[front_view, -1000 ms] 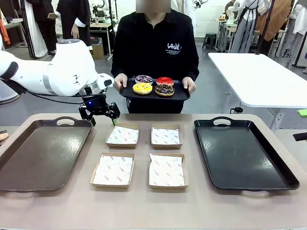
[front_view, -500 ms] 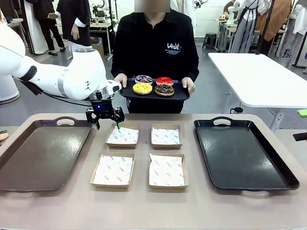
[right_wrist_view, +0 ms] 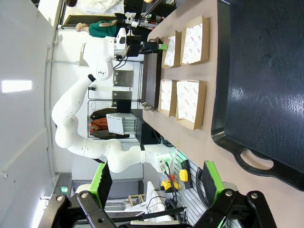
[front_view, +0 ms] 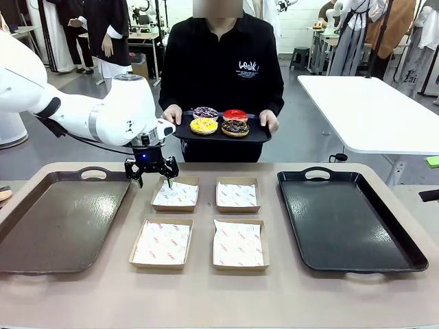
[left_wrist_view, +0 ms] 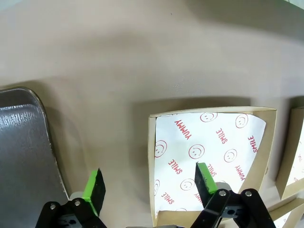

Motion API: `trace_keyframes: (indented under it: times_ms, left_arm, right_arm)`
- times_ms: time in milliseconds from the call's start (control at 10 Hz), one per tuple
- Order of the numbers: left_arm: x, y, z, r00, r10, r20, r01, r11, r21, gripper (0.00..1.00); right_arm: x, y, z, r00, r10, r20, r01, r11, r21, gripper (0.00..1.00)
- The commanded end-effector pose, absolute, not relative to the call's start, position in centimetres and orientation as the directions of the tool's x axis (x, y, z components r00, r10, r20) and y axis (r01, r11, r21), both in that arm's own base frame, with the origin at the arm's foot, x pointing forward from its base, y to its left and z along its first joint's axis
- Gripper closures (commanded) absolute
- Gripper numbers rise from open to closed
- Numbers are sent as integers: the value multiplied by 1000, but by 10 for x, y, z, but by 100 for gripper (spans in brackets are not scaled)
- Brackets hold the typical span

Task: Individually package the donuts and arrange them on the tray.
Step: Pick up one Paper togo box.

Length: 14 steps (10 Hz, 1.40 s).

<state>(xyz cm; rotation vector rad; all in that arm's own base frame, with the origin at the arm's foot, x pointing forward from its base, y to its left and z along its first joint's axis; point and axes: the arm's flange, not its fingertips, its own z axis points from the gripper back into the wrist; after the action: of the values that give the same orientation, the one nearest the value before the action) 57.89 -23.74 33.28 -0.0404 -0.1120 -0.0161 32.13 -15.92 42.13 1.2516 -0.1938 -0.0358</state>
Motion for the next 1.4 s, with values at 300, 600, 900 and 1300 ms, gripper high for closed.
trace_keyframes:
  times_ms: [300,600,900,1300]
  left_arm:
    - [582,-241,333,995,-29,96,29,1000,9,100]
    - [585,-241,328,996,-22,82,21,1000,14,92]
    - [586,-241,328,997,-20,78,20,1000,12,100]
    - [583,-240,338,998,-31,51,31,999,-12,100]
  right_arm:
    - [321,-159,422,983,-134,129,-83,306,949,0]
    - [321,-159,422,983,-134,129,-83,306,949,0]
    - [321,-159,422,983,-134,129,-83,306,949,0]
    - [321,-159,422,983,-134,129,-83,306,949,0]
